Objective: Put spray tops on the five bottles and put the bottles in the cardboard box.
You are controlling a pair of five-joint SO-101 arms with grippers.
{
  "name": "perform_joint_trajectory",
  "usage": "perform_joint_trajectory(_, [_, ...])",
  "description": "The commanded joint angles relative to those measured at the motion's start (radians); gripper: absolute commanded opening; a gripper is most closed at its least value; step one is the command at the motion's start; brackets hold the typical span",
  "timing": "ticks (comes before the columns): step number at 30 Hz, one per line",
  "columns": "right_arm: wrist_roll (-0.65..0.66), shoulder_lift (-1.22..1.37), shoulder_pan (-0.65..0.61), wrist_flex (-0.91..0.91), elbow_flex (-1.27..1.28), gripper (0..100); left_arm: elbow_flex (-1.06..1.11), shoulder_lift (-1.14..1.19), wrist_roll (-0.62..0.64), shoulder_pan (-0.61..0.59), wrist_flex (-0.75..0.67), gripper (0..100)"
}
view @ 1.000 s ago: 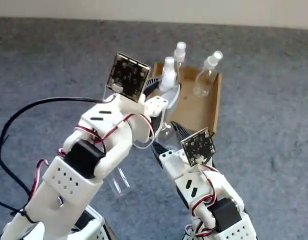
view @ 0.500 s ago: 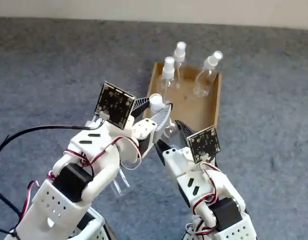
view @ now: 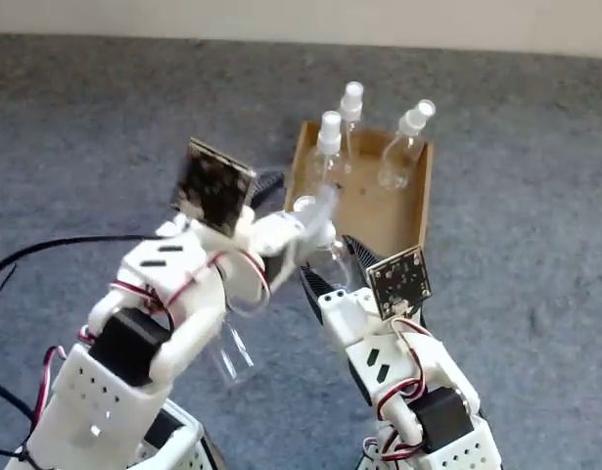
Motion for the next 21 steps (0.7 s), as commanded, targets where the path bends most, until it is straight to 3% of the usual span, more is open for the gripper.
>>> perform_joint_trajectory(1, [-0.008, -0.012, 0.016, -0.028, -0.016, 0.4, -0.053, 0.050, -0.021, -0.064, 0.002, 10])
perform_joint_trajectory(6, [-0.008, -0.012, 0.016, -0.028, -0.016, 0.4, -0.027, 0.094, -0.061, -0.059, 0.011, 9])
perform_joint_trajectory(14, [-0.008, -0.012, 0.016, -0.027, -0.016, 0.4, -0.015, 0.102, -0.072, 0.116, 0.014, 9])
perform_joint_trajectory(21, [-0.006, -0.012, 0.016, -0.027, -0.016, 0.4, 0.025, 0.102, -0.107, 0.134, 0.009, 9])
